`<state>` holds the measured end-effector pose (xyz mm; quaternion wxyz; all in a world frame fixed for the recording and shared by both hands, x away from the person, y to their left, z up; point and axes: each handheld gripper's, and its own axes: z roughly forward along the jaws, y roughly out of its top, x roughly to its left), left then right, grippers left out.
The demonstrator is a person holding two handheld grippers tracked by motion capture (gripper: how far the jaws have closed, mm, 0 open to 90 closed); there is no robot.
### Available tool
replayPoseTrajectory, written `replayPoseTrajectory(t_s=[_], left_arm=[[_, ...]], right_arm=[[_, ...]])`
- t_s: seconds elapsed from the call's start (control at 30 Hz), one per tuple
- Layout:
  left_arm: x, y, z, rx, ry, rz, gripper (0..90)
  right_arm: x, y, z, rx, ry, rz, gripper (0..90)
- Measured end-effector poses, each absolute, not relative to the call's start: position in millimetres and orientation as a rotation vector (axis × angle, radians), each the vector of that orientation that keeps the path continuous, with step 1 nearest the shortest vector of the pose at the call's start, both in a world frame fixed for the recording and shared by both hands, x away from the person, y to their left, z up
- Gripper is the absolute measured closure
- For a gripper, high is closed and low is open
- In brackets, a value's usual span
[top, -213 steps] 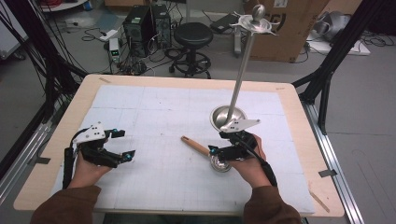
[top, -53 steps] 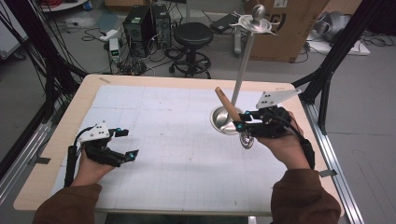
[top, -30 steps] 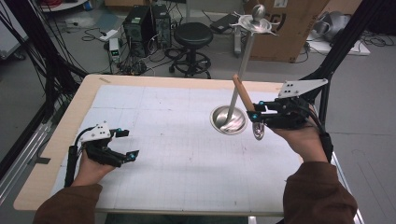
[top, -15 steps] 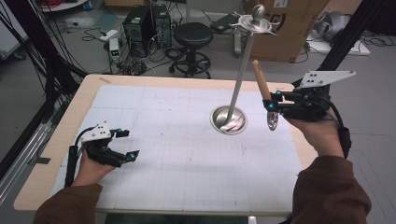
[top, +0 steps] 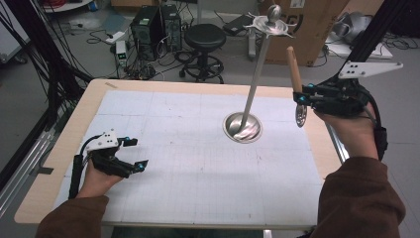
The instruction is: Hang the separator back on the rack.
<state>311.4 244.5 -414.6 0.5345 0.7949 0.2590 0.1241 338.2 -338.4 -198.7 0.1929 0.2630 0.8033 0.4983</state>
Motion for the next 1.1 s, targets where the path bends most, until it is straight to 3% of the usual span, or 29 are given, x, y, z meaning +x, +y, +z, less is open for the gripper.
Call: replayPoseTrajectory(t_s=[0.4,1.1], left_arm=[[312.1,244.6,-415.6,1.895,0.623,0.291,8.3],[312.9,243.4,-417.5,1.911,0.623,0.284,8.3]], right_arm=[[359.1,-349.5,-184.0,0.815,2.217,1.373,68.7],[379.8,-349.1,-188.4,0.860,2.206,1.409,68.7]])
